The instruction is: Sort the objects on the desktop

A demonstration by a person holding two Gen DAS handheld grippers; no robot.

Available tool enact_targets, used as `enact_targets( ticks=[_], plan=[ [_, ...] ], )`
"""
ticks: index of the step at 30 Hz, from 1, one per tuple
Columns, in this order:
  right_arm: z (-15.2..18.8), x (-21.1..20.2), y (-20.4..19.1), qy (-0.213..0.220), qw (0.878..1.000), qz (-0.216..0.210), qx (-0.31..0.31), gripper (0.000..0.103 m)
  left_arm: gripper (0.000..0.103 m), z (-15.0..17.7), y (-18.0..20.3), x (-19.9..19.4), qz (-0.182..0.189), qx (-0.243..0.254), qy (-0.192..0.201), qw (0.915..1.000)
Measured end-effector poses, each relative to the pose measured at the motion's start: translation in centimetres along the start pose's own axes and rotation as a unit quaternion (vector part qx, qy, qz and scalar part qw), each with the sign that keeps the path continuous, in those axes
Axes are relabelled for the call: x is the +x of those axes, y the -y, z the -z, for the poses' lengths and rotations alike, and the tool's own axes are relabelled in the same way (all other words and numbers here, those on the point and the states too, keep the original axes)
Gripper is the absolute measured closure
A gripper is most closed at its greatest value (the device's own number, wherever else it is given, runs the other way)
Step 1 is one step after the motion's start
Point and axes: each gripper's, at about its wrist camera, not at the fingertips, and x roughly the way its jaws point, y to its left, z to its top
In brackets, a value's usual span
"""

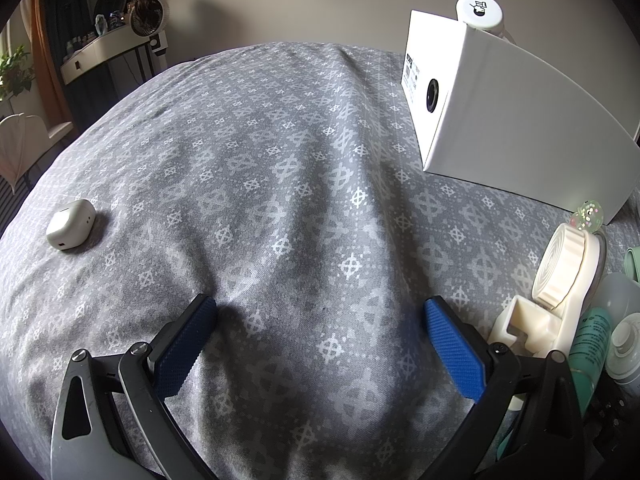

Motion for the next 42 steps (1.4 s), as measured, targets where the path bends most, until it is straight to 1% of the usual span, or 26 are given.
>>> enact_targets(
  ticks=[11,15,17,20,23,24,27,29,31,33,34,36,38,39,41,42],
  plan=[
    [-0.1,-0.7,0.2,-0.010,1.000,-0.021,0.001,0.000,0.000,0.0,-0.1,0.0,0.000,0.000,0.000,1.0000],
    [0.0,-1.5,0.2,-0.003,1.000,-0.027,0.007,0.000,0.000,0.0,0.0,0.0,0.000,0.000,0.000,1.0000],
    [0.1,-2.5,0.1,0.014,0.999,-0.031,0.007,0.000,0.000,0.0,0.0,0.0,0.000,0.000,0.000,1.0000],
    [0.2,-4.3,-0.3,0.047,0.998,-0.049,0.006,0.000,0.000,0.0,0.0,0.0,0.000,0.000,0.000,1.0000],
    [0.3,-5.9,-1.0,0.074,0.995,-0.062,-0.011,0.000,0.000,0.0,0.0,0.0,0.000,0.000,0.000,1.0000],
    [0.1,-6.2,-1.3,0.082,0.994,-0.063,-0.016,0.000,0.000,0.0,0.0,0.0,0.000,0.000,0.000,1.0000],
    [0.1,-8.0,-1.7,0.128,0.990,-0.056,-0.025,0.000,0.000,0.1,0.0,-0.1,0.000,0.000,0.000,1.0000],
    [-0.1,-9.2,-1.2,0.158,0.986,-0.050,-0.018,0.000,0.000,0.1,0.0,-0.1,0.000,0.000,0.000,1.0000],
    [-0.4,-10.2,-0.4,0.174,0.984,-0.047,-0.005,0.000,0.000,0.1,-0.1,-0.1,0.000,0.000,0.000,1.0000],
    [-0.8,-10.6,1.3,0.163,0.984,-0.064,0.028,0.000,0.000,0.2,0.0,-0.2,0.000,0.000,0.000,1.0000],
    [-1.3,-10.3,2.1,0.145,0.986,-0.073,0.038,0.000,0.000,0.2,-0.1,-0.2,0.000,0.000,0.000,1.0000],
    [-2.3,-9.6,2.3,0.107,0.991,-0.083,0.023,0.000,0.000,0.2,0.0,-0.2,0.000,0.000,0.000,1.0000],
    [-3.4,-8.8,1.1,0.073,0.993,-0.083,-0.029,0.000,0.000,0.3,-0.1,-0.2,0.000,0.000,0.000,1.0000],
    [-3.8,-8.3,0.2,0.052,0.993,-0.081,-0.067,0.000,0.000,0.3,-0.1,-0.2,0.000,0.000,0.000,1.0000],
    [-4.1,-7.0,-2.3,0.009,0.986,-0.074,-0.151,0.005,0.000,0.3,-0.1,-0.2,0.000,0.000,0.000,1.0000],
    [-4.0,-6.2,-3.1,-0.010,0.982,-0.063,-0.177,0.009,0.000,0.3,-0.1,-0.2,0.000,0.000,0.000,1.0000]
  ],
)
